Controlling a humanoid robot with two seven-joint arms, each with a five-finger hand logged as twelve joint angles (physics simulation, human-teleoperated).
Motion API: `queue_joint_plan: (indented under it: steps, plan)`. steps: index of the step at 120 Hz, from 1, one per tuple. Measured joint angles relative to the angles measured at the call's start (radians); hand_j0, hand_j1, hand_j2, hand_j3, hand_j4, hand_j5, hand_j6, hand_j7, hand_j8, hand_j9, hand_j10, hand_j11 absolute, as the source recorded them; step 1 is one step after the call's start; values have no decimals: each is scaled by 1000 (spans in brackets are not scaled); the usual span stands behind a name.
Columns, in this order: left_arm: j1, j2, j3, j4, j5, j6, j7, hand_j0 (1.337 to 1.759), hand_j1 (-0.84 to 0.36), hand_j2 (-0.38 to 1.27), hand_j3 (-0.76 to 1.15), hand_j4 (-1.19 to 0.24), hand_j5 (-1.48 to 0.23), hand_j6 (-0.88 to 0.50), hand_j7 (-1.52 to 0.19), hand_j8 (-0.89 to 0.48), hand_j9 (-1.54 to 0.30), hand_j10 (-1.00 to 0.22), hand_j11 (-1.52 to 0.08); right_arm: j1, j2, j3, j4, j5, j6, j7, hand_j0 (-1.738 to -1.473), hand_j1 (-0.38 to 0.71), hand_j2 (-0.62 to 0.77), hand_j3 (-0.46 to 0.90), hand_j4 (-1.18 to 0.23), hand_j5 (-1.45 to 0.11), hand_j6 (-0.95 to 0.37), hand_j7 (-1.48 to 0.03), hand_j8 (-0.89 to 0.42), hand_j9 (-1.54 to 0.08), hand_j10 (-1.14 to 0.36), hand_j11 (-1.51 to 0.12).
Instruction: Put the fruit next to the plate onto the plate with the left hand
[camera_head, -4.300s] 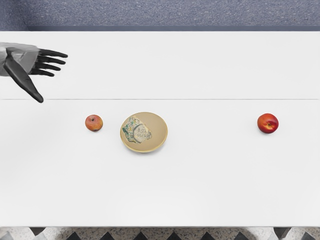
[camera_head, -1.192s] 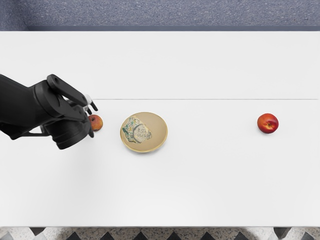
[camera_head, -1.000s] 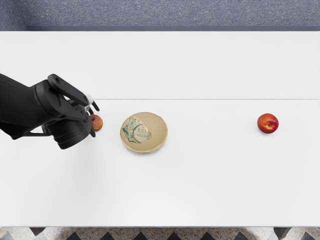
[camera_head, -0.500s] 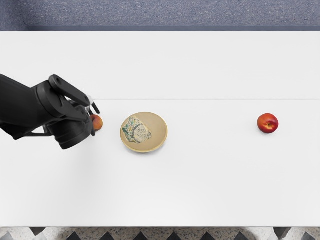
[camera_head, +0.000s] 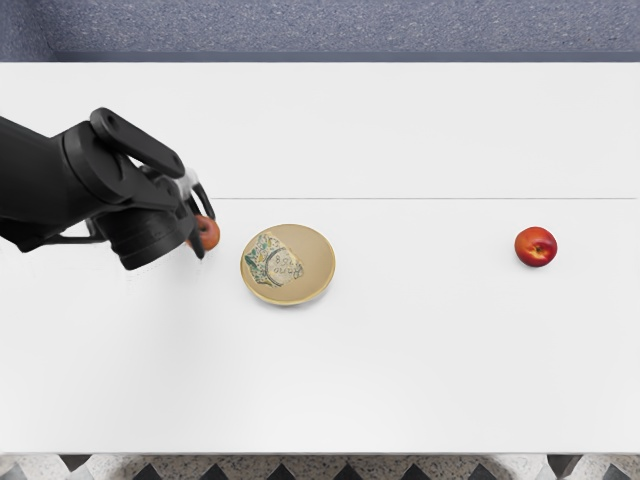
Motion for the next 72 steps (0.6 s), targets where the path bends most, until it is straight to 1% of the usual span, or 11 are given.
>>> queue_joint_plan:
  steps: [3,6,13,25,36,48,65,66,68,69,72]
  plan:
    - [-11,0,0,-6,-6,-1,0,1654,-312,521,0,-777,-1134,-402,-1127,-487,-1119,-834,-1120,0,0,0,0,0,0,0,-1658,-349,0,0,0,0,-1,0,0,0,0,0]
    - [-21,0,1,-11,-12,-1,0,1654,-316,486,0,-784,-1141,-396,-1131,-481,-1123,-837,-1125,0,0,0,0,0,0,0,-1658,-349,0,0,0,0,-1,0,0,0,0,0]
    - [-41,0,1,-19,-25,-2,0,1654,-329,503,0,-798,-1155,-379,-1140,-464,-1130,-844,-1131,0,0,0,0,0,0,0,-1658,-349,0,0,0,0,-1,0,0,0,0,0]
    - [-51,0,-2,-26,-36,-8,0,1654,-346,497,0,-816,-1170,-365,-1150,-440,-1137,-852,-1138,0,0,0,0,0,0,0,-1658,-349,0,0,0,0,-1,0,-1,0,0,0]
    - [-79,0,-25,-26,-40,-35,-5,1654,-355,494,0,-828,-1175,-357,-1151,-459,-1142,-857,-1143,0,0,0,0,0,0,0,-1658,-349,0,0,-1,0,-1,0,-1,0,0,0]
    - [-95,0,-86,-20,-42,-59,-10,1655,-383,581,0,-836,-1178,-358,-1155,-460,-1145,-859,-1147,0,0,0,0,0,0,0,-1658,-349,0,0,-1,0,-1,0,-1,0,0,0]
    - [-85,0,-156,12,-39,-107,-13,1656,-434,652,0,-836,-1195,-345,-1160,-434,-1147,-862,-1150,0,0,0,0,0,0,0,-1658,-349,0,0,-1,0,-1,0,-1,0,0,0]
    - [-85,0,-159,13,-38,-108,-13,1656,-435,655,0,-839,-1188,-347,-1154,-481,-1148,-862,-1150,0,0,0,0,0,0,0,-1658,-349,0,0,-1,0,-1,0,-1,0,0,0]
    - [-85,0,-164,16,-37,-110,-14,1656,-429,663,0,-839,-1190,-341,-1154,-490,-1149,-861,-1152,0,0,0,0,0,0,0,-1658,-349,0,0,-1,0,-1,0,-1,0,0,0]
    - [-85,0,-167,17,-38,-110,-14,1655,-425,652,0,-846,-1176,-392,-1155,-493,-1150,-861,-1153,0,0,0,0,0,0,0,-1658,-349,0,0,-1,0,-1,0,-1,0,0,0]
    - [-83,0,-173,21,-37,-113,-14,1655,-421,696,0,-849,-1172,-388,-1154,-516,-1152,-860,-1155,0,0,0,0,0,0,0,-1658,-349,0,0,-1,0,-1,0,-1,0,0,0]
